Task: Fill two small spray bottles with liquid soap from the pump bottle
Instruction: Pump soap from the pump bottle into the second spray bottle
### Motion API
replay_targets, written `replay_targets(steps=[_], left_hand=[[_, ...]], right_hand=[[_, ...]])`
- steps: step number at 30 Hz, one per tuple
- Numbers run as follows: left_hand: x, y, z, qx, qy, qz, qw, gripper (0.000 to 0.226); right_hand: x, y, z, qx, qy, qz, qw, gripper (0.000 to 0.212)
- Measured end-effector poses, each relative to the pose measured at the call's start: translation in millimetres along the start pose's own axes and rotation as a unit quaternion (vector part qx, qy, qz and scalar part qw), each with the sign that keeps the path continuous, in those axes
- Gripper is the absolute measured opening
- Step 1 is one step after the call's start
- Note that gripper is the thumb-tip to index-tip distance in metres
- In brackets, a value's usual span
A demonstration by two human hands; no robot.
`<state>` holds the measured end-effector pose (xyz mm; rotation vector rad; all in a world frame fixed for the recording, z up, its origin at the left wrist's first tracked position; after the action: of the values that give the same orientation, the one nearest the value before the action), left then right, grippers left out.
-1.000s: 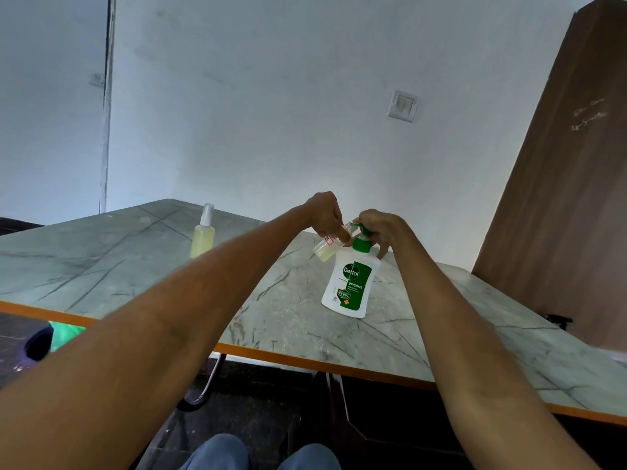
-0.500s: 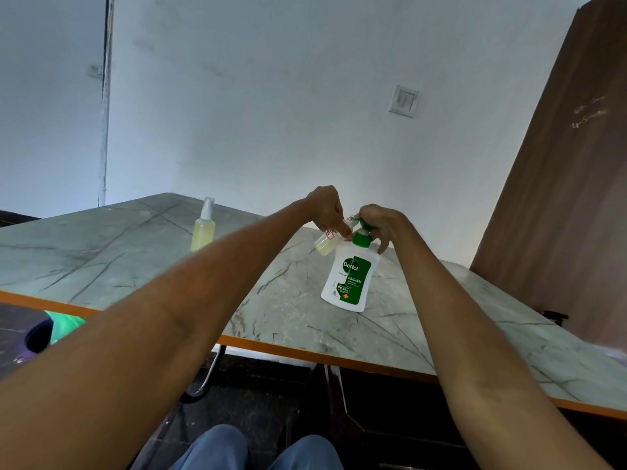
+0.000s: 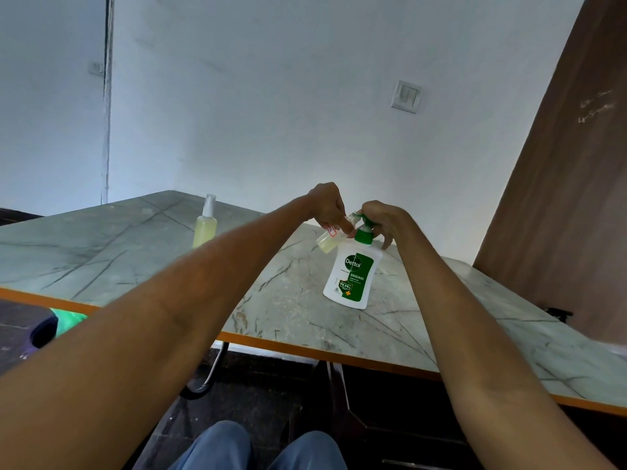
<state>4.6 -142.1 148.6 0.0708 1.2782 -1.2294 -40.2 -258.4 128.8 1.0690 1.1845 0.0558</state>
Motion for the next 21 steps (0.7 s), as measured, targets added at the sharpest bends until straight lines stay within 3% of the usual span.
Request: replay_targets(steps=[21], left_hand=[[2.1, -0.5, -2.5, -0.002, 0.003, -0.004, 1.000, 0.041]], right_hand=[[0.6, -2.1, -5.3, 0.003, 0.006, -0.005, 1.000, 0.023]])
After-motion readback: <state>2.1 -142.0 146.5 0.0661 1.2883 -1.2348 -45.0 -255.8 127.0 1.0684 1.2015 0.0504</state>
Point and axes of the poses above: each hand's wrist, its own z-axis towards the middle knuckle, its own x-axis out of the palm, y = z × x, the point moved 6 cm from there along z, towards the middle knuckle, and after that the axes turned 4 degrees about -y, right-handed, at the moved point
